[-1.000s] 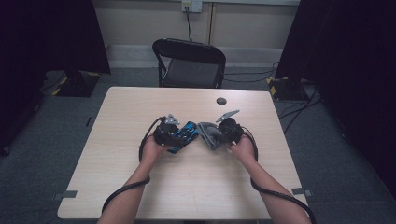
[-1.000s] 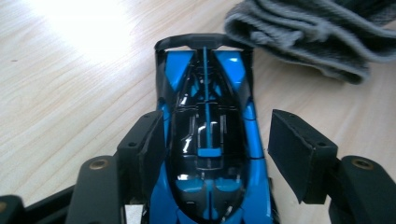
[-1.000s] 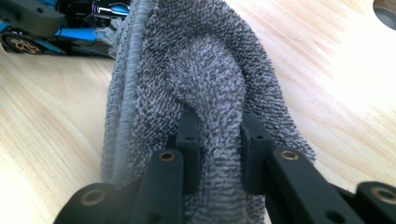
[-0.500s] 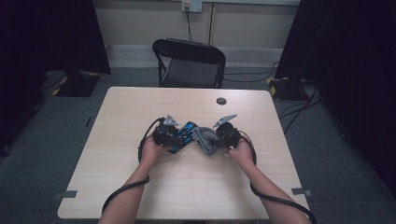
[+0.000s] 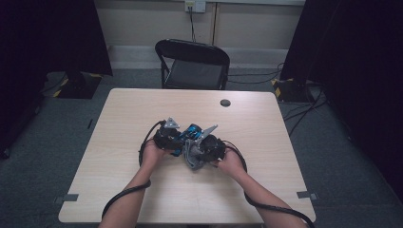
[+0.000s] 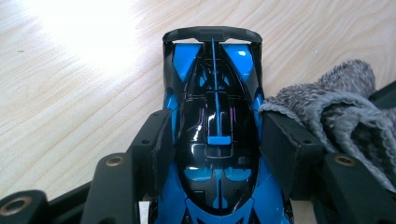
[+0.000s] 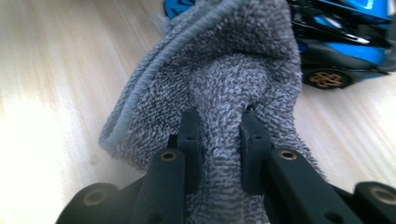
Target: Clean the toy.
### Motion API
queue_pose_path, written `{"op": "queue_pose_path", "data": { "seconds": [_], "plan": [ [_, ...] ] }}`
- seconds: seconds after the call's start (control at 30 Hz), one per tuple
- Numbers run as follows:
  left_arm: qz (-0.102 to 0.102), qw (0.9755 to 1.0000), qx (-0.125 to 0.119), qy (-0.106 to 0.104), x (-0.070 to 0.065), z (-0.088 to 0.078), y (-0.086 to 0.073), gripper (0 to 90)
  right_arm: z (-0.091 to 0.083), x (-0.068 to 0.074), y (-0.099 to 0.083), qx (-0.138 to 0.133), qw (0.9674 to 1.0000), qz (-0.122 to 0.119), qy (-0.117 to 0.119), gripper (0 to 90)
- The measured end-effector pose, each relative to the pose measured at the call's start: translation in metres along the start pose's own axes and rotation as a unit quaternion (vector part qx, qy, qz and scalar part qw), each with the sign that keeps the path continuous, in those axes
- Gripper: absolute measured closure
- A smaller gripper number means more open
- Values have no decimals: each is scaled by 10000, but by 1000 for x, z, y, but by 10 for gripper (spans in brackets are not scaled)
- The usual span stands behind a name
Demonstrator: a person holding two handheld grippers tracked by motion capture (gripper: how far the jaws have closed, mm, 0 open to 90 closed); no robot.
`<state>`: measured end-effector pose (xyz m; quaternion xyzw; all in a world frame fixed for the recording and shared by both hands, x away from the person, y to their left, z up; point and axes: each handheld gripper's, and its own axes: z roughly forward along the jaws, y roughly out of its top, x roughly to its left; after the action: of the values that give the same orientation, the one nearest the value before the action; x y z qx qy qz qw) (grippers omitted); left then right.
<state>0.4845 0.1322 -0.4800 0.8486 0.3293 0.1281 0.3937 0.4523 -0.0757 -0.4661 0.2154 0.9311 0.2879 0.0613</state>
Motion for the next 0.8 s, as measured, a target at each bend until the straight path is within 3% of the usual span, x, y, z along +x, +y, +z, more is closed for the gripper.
{"op": "queue_pose_path", "data": {
  "seconds": [0.3,0.4,0.5,0.57,0.8],
  "plan": [
    [-34,10000,-36,1,0,0,-1,444,-15,-7,-13,25,9998,-99,167,752],
    [-54,10000,-35,-3,0,0,-1,444,-16,-4,-14,97,9990,-285,329,751],
    [-47,10000,-20,16,0,0,0,443,-12,5,-14,176,9970,-626,422,751],
    [-55,10000,-11,16,0,1,0,443,-10,9,-11,230,9964,-731,376,749],
    [-87,9999,-83,18,-1,0,-2,444,4,9,6,273,9970,-657,297,731]
  ]
}}
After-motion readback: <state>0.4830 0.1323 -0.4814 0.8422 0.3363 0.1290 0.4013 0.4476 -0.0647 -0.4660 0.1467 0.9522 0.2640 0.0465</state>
